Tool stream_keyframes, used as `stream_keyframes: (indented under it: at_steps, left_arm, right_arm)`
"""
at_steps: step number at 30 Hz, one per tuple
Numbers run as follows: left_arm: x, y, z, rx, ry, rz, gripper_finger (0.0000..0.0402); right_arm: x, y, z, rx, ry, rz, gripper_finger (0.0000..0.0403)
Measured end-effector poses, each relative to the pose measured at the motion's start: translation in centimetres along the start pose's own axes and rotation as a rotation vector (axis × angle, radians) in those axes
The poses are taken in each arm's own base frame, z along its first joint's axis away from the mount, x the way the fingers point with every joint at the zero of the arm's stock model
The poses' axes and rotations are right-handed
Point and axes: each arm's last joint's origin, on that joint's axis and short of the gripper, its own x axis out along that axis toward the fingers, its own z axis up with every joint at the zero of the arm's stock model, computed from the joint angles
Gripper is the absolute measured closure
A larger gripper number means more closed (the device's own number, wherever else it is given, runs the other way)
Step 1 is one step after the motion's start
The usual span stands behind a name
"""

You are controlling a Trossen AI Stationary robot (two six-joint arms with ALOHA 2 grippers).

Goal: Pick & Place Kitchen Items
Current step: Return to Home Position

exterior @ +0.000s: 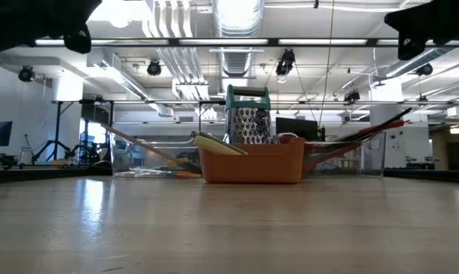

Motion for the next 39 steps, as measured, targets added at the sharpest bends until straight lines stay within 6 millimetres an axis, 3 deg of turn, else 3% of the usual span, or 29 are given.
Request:
stream_keyframes:
  at_steps: [5, 8, 16, 27, 39]
  left_arm:
    - [-1.4, -0.3, -0.5, 0.044, -0.072, 0.004, 0.0387]
    - [-1.5, -0.3, -2.2, 0.035, 0.029, 0.012, 0.0386]
    - [-1.4, -0.4, -4.3, -0.067, 0.119, 0.009, 0.0385]
    - [-1.5, -0.4, -5.4, -0.181, 0.206, 0.019, 0.0385]
    - [-1.6, -0.5, -5.7, -0.188, 0.229, 0.02, 0.0383]
  right_arm:
    - [0.2, 0.0, -0.6, 0.019, 0.017, 0.0, 0.0394]
    - [0.4, 0.0, -1.4, 0.052, 0.052, -0.01, 0.0394]
    - [0.7, 0.0, -4.5, 0.047, 0.245, -0.015, 0.0394]
    - [0.9, 0.0, -7.0, 0.19, 0.359, -0.043, 0.0394]
    - [1.0, 0.1, -7.0, 0.194, 0.37, -0.019, 0.0394]
